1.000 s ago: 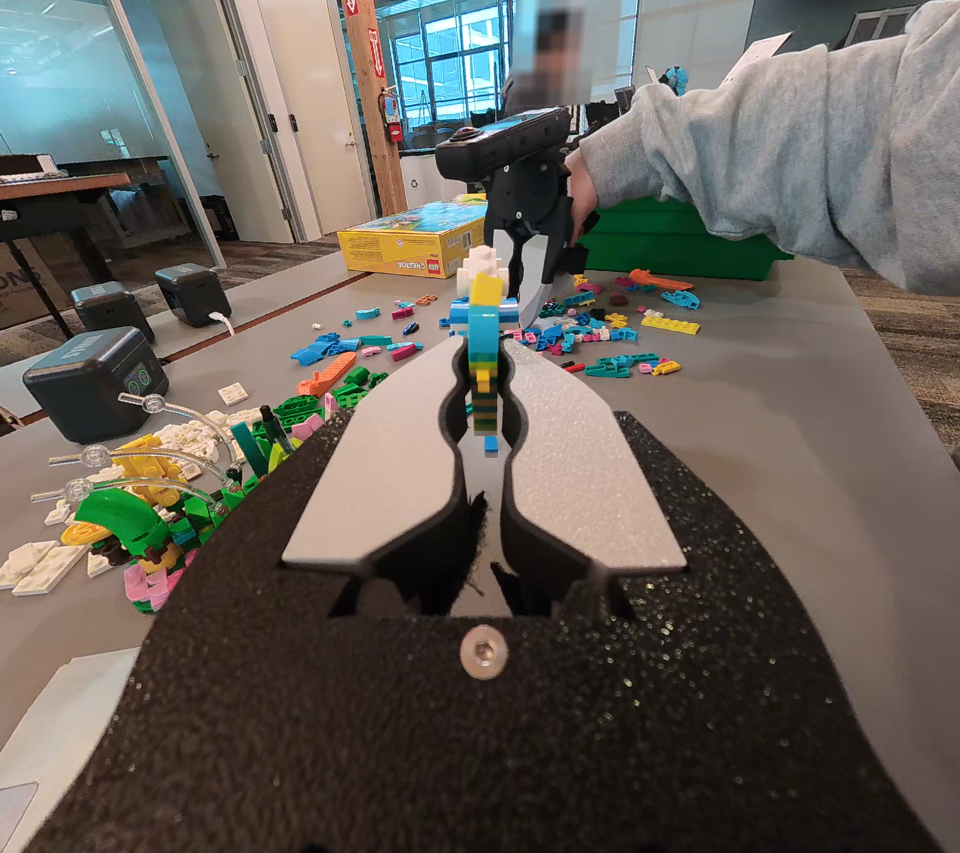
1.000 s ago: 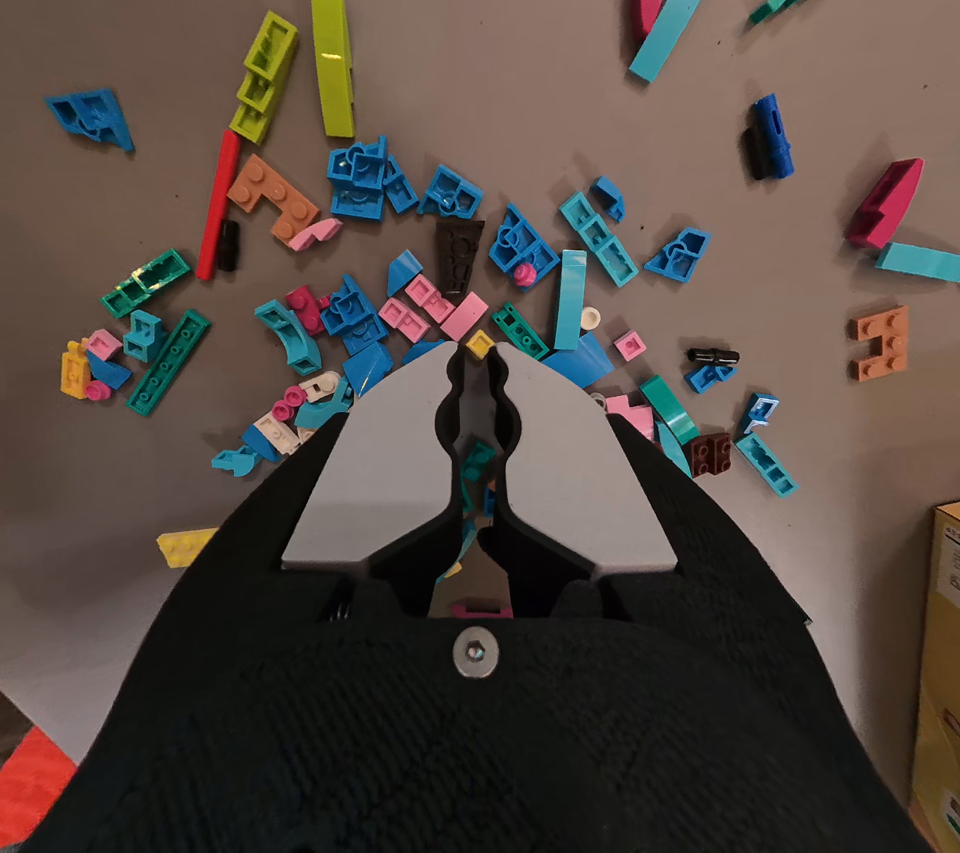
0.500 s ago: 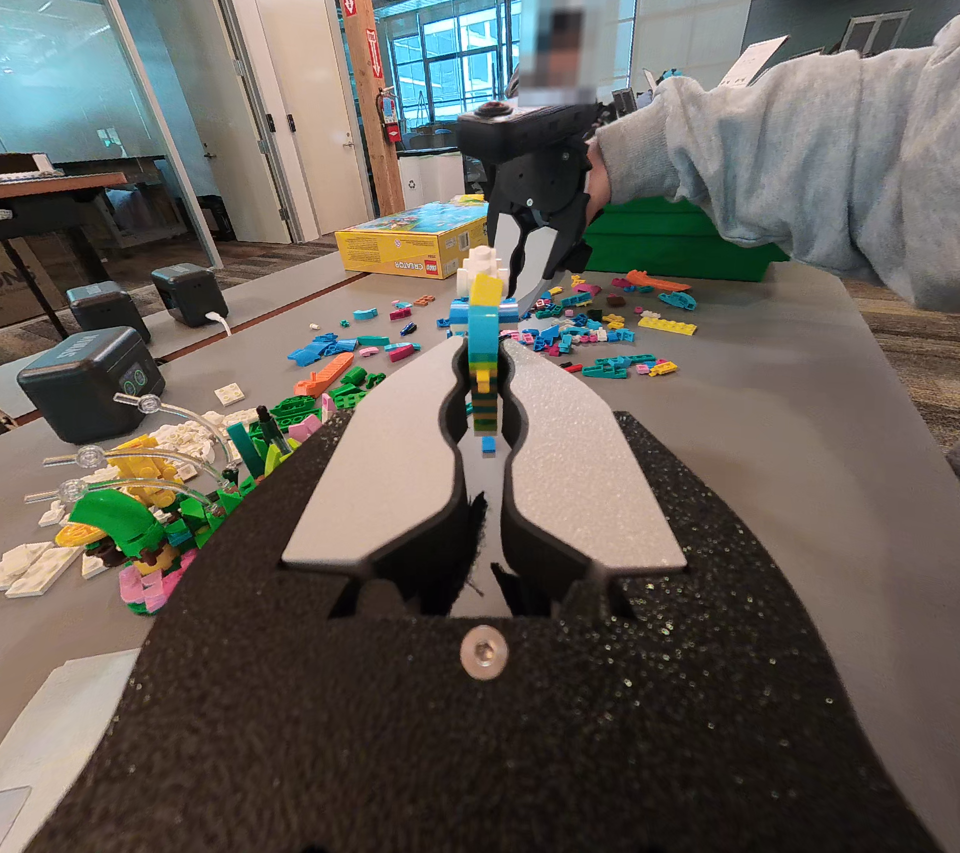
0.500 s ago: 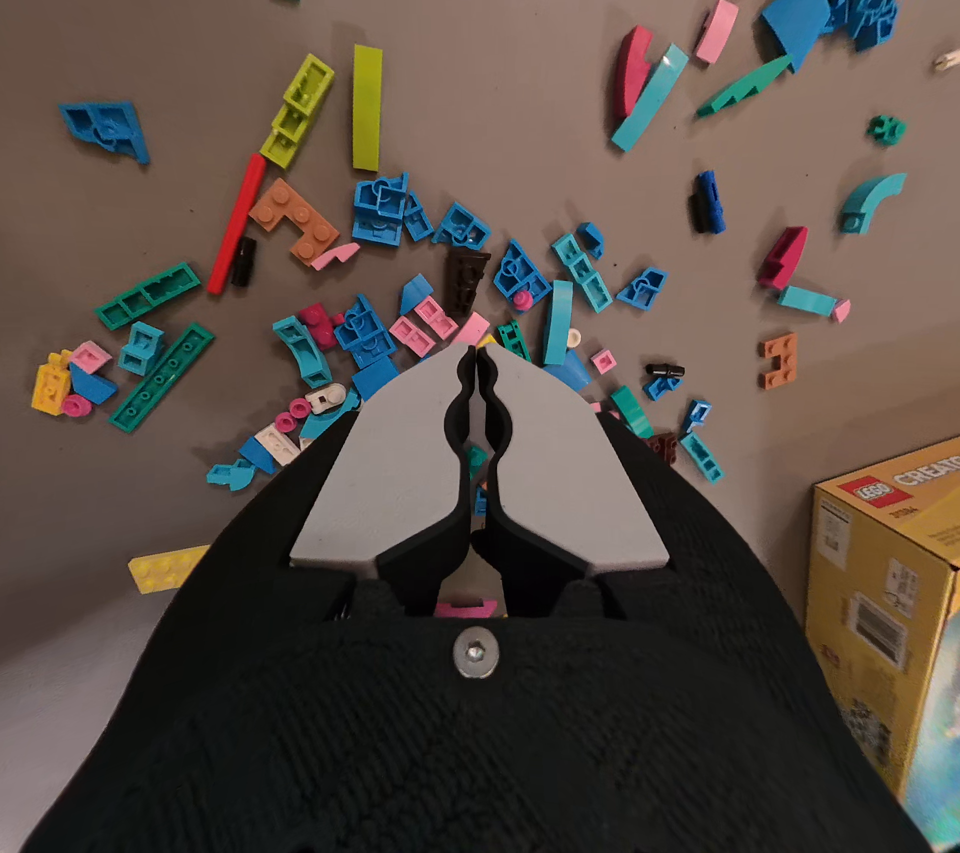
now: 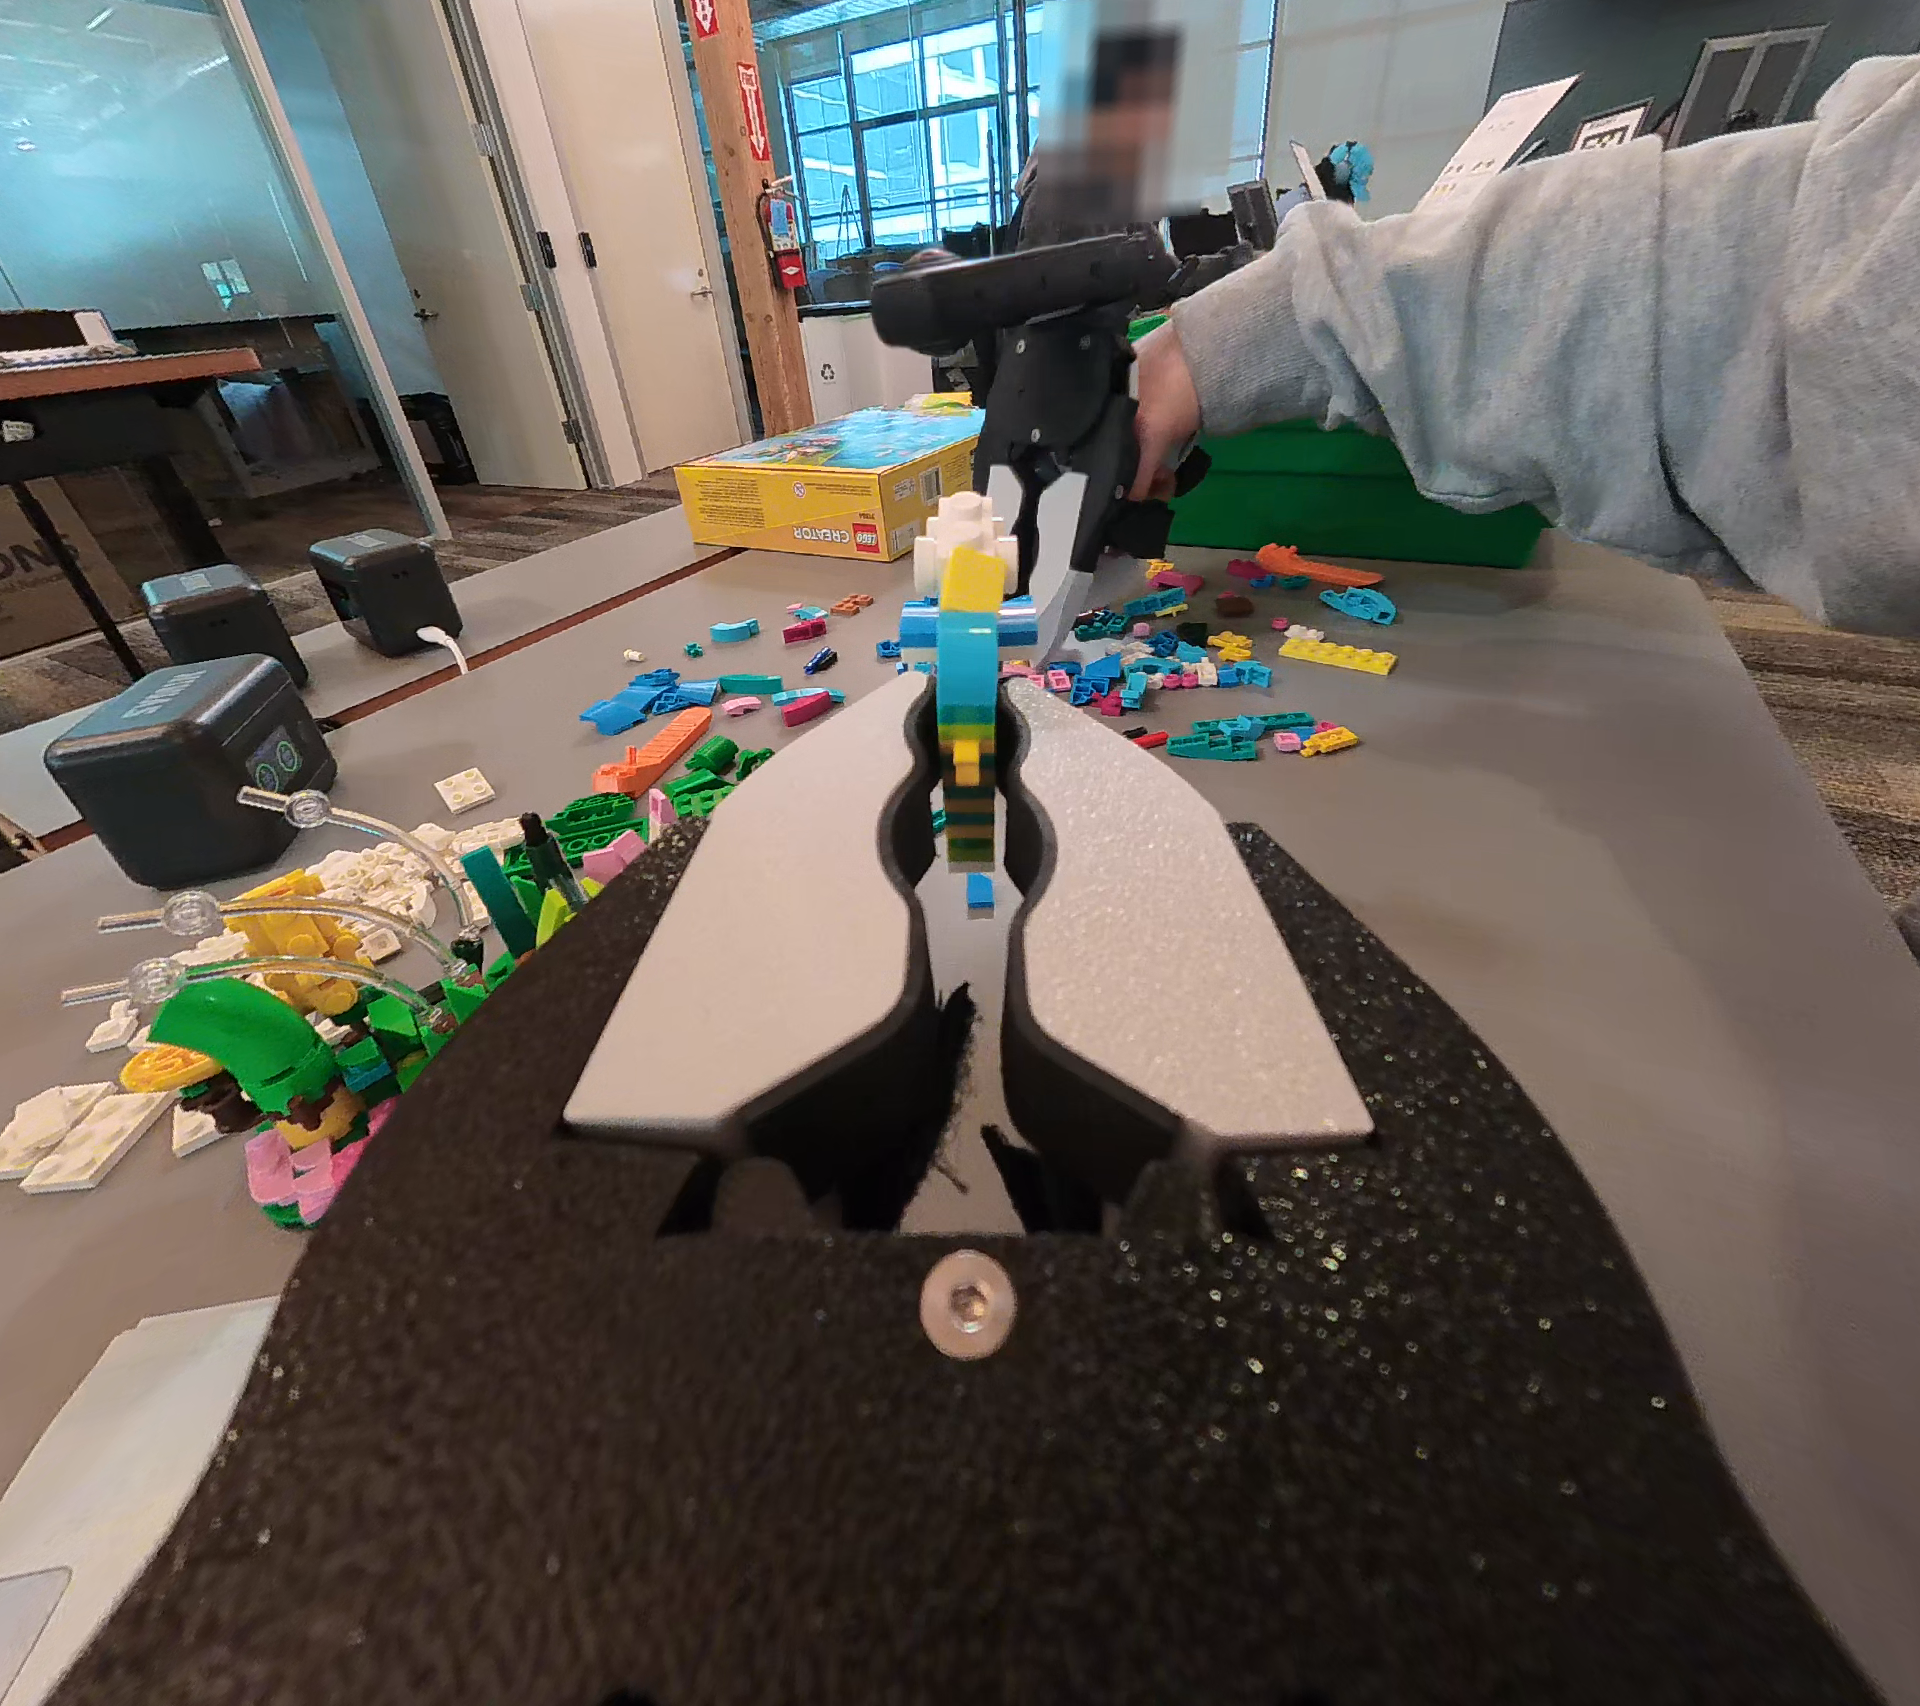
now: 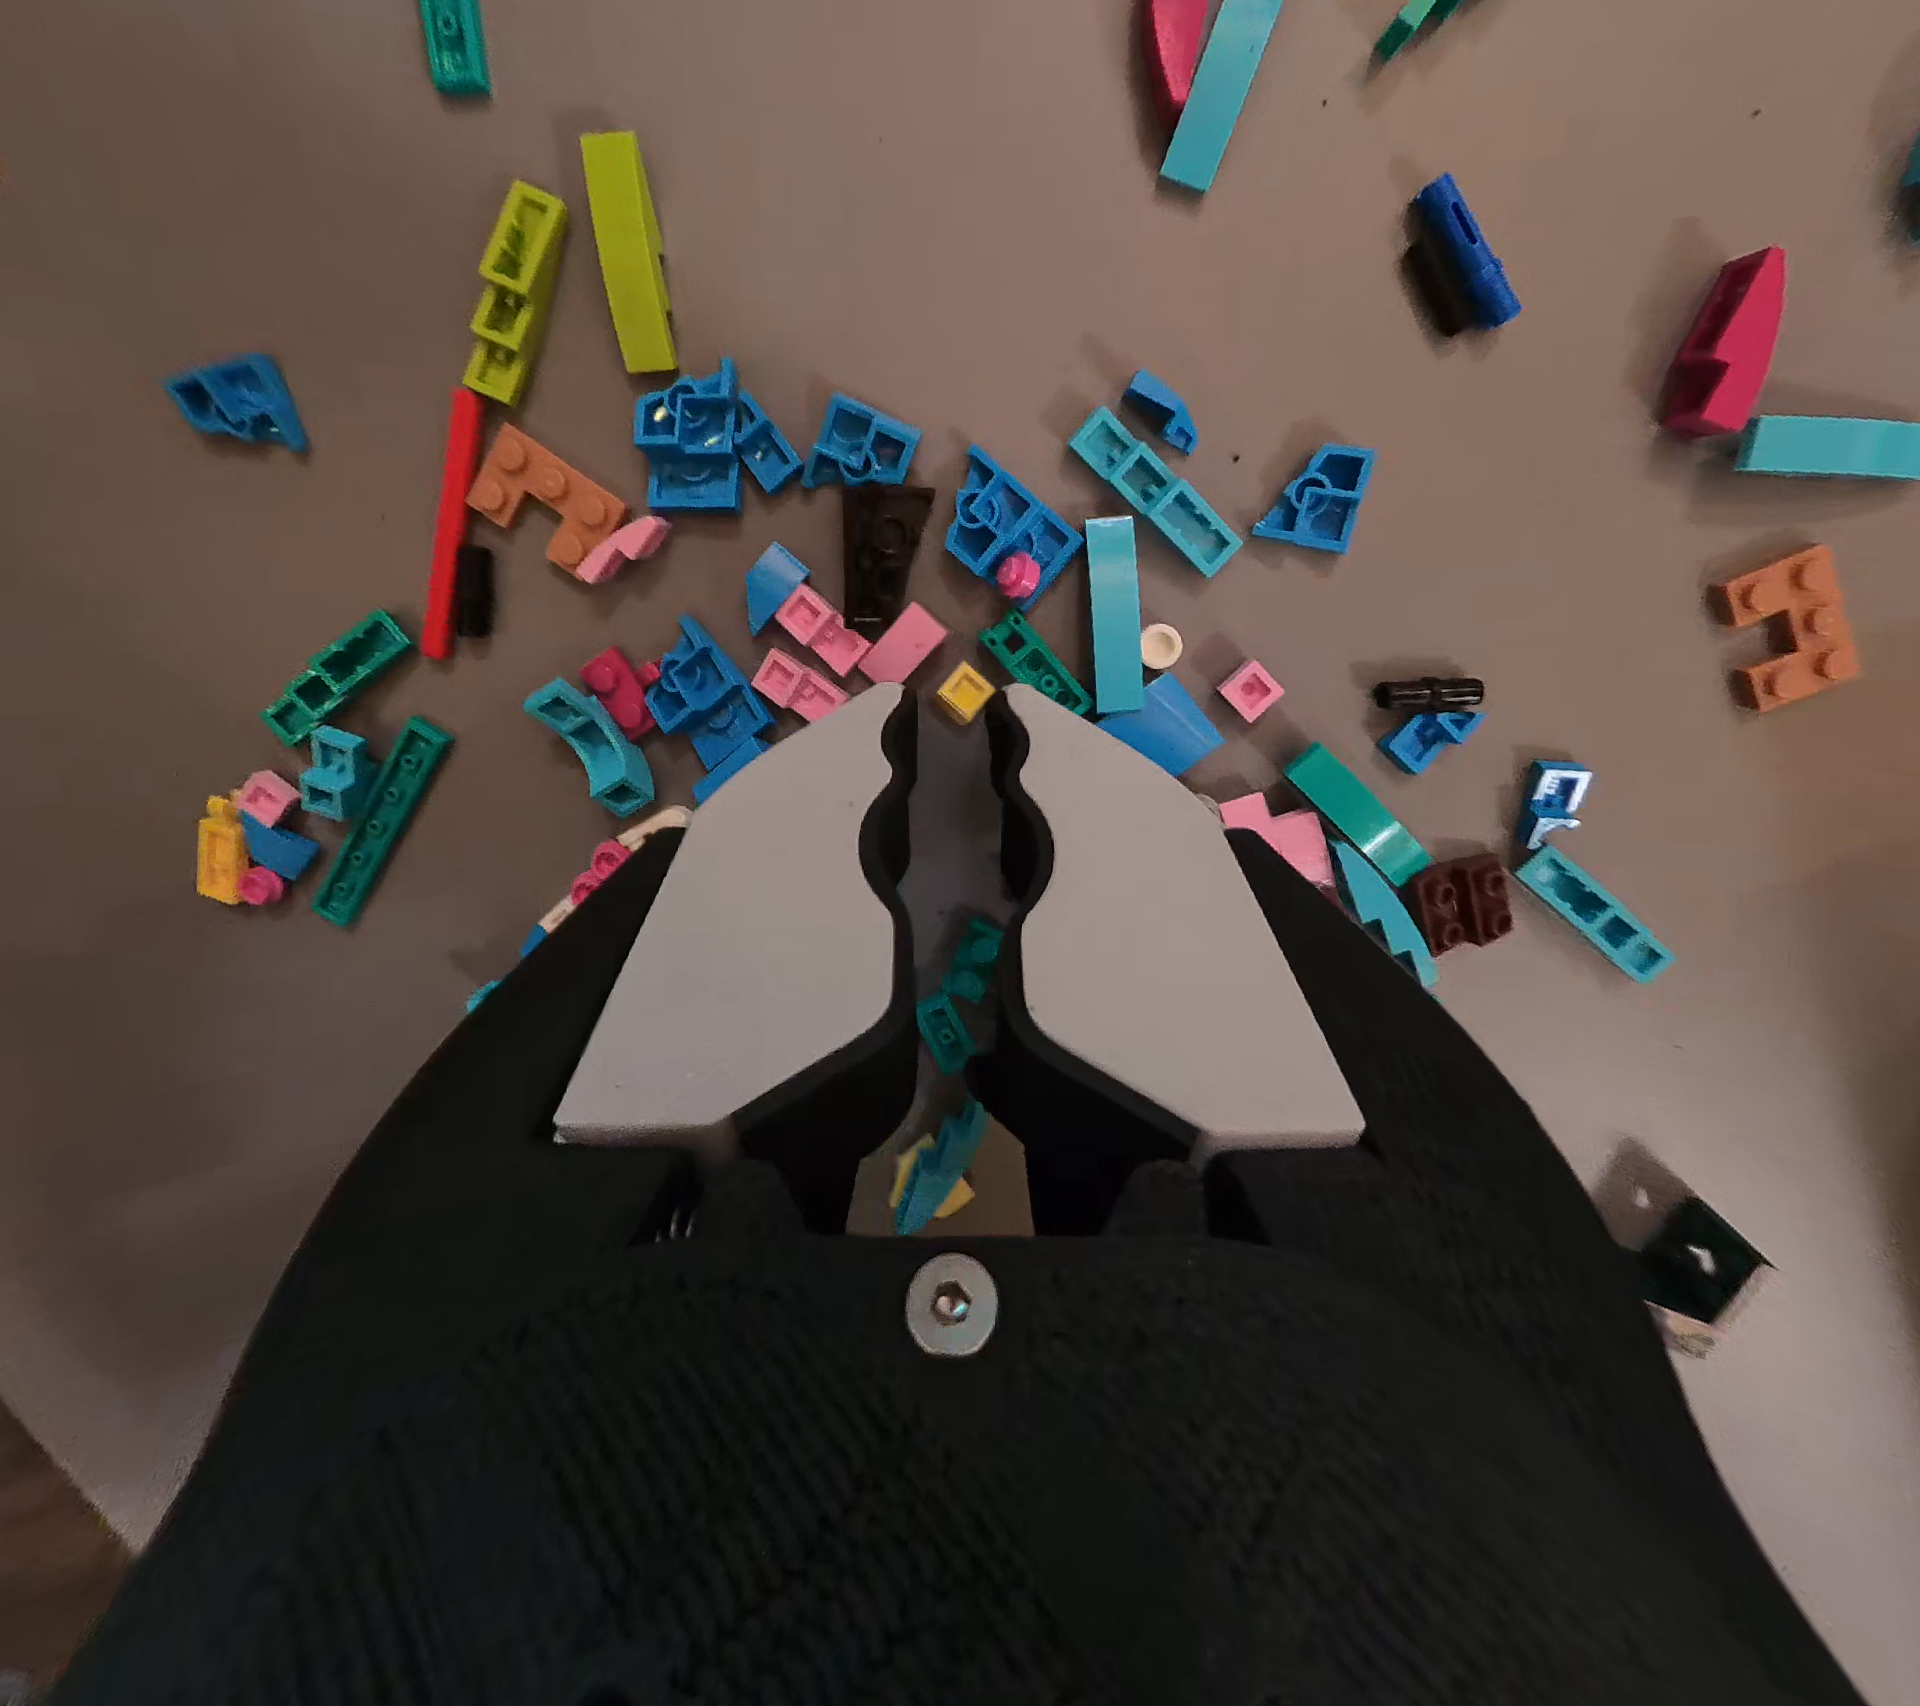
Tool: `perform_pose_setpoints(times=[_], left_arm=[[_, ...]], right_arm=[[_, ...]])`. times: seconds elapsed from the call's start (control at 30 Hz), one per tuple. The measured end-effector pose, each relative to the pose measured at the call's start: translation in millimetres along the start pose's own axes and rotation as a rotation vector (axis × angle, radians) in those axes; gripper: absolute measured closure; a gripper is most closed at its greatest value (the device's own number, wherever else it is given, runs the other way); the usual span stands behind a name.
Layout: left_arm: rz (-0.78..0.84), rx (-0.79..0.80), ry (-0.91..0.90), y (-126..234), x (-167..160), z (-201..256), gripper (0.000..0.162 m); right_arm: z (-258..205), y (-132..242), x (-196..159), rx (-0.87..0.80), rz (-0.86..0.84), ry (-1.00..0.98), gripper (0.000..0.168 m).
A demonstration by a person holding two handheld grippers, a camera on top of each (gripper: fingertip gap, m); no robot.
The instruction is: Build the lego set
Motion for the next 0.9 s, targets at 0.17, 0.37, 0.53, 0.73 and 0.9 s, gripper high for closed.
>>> perform_pose_setpoints(times=[0.17, 0.37, 0.53, 0.73, 0.9], left_arm=[[-0.001, 0.0, 0.0, 0.1, 0.0, 0.0, 0.154], [0.0, 0.0, 0.001, 0.3, 0.3, 0.1, 0.154], [-0.003, 0.003, 0.0, 0.5, 0.3, -0.2, 0.154], [-0.062, 0.011, 0.035, -1.5, -4.7, -2.5, 0.154], [-0.088, 0.064, 0.056, 0.2, -5.9, -9.0, 0.154]], right_arm=[[2.6, -1.1, 0.9, 0.001, 0.008, -0.01, 0.157], [0.4, -1.0, 1.2, -0.013, 0.01, 0.025, 0.161], [-18.6, 1.4, 13.4, -0.076, 0.058, 0.201, 0.161], [-80.5, 3.4, 62.5, -0.158, 0.321, 0.528, 0.161], [-127.4, -12.1, 87.3, -0.348, 0.345, 0.938, 0.161]])
Point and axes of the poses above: each gripper's, where its closed fingertips meet, y back along the fingers, x out of its top, z = x × y across the jaws, the point moved 8 cm from there along y, back along the fingers, and after that the axes turned 6 degrees about z, right-handed, at the moved point
